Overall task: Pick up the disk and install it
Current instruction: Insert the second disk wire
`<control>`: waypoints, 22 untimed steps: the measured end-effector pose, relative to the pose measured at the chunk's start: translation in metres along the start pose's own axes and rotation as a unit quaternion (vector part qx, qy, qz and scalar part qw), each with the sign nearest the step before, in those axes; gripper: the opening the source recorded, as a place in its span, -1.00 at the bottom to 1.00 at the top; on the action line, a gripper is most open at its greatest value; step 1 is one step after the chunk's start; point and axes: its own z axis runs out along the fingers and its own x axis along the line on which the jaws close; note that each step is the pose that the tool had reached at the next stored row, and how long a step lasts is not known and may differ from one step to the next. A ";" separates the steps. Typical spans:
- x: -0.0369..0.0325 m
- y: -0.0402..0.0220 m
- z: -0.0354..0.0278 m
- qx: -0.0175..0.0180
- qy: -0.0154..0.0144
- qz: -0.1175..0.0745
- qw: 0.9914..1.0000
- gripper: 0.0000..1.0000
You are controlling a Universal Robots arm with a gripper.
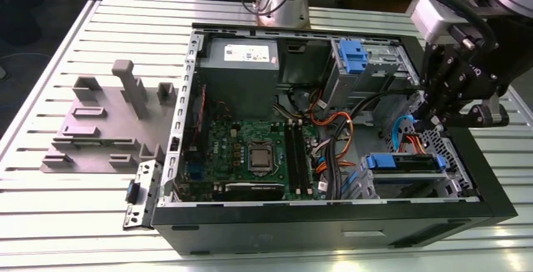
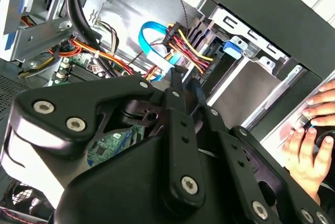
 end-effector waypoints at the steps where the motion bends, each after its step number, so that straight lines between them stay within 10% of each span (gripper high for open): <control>1: -0.0001 0.0014 -0.0001 0.000 0.000 0.000 1.000 -0.52; 12: -0.0079 0.0025 0.0010 0.000 0.000 0.000 1.000 -0.51; 22: -0.0092 0.0029 0.0106 0.000 0.010 0.000 1.000 -0.26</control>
